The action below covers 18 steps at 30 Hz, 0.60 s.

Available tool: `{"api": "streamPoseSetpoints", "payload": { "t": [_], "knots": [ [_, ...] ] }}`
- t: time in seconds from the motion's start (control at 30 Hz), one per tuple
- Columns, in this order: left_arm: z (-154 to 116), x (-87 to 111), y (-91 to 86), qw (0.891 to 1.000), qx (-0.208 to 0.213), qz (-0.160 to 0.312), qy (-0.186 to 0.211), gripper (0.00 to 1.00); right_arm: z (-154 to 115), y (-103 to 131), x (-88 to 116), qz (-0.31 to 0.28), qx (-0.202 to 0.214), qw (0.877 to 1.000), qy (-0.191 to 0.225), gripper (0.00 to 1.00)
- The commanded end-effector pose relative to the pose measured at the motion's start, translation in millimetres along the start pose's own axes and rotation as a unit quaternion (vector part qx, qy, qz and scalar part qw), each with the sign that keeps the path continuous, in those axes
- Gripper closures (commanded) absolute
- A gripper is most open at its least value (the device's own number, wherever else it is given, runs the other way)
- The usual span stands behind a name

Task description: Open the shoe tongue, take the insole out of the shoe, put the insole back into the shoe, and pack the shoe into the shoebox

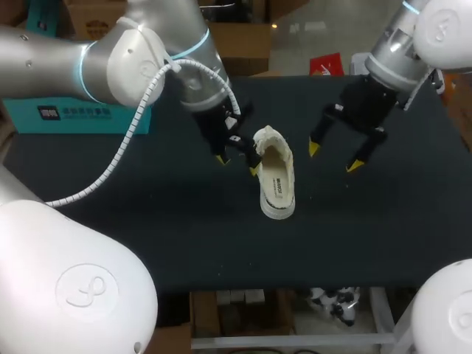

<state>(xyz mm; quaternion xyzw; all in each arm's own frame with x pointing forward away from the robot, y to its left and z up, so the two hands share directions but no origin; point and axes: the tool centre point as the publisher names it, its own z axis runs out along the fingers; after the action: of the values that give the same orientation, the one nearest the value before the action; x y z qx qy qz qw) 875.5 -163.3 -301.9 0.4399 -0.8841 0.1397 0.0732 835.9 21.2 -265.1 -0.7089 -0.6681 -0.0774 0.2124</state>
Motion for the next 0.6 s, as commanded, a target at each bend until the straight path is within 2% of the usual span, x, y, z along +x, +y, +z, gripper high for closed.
{"api": "streamPoseSetpoints", "payload": {
  "t": [0.03, 0.1, 0.23, 0.37, 0.6],
  "knots": [
    [17.9, 15.7, 0.0, 0.999, 0.006, -0.023, -0.023, 0.00, -14.0, -6.5, -20.0, -0.101, 0.003, 0.995, -0.025, 0.00],
    [23.2, 20.5, -0.5, 0.999, 0.010, -0.036, -0.029, 0.00, -16.3, -7.6, -22.8, -0.106, 0.007, 0.993, -0.052, 0.00],
    [32.8, 26.6, -3.2, 0.995, 0.029, -0.071, -0.058, 0.00, -15.6, -12.0, -20.9, -0.183, 0.020, 0.978, -0.100, 0.00],
    [38.6, 24.1, -12.4, 0.989, 0.042, -0.110, -0.089, 0.00, -15.6, -12.0, -20.9, -0.183, 0.020, 0.978, -0.100, 0.00],
    [48.3, 14.2, -31.1, 0.983, 0.048, -0.160, -0.079, 0.00, -15.6, -12.0, -20.9, -0.183, 0.020, 0.978, -0.100, 0.00]
  ]
}}
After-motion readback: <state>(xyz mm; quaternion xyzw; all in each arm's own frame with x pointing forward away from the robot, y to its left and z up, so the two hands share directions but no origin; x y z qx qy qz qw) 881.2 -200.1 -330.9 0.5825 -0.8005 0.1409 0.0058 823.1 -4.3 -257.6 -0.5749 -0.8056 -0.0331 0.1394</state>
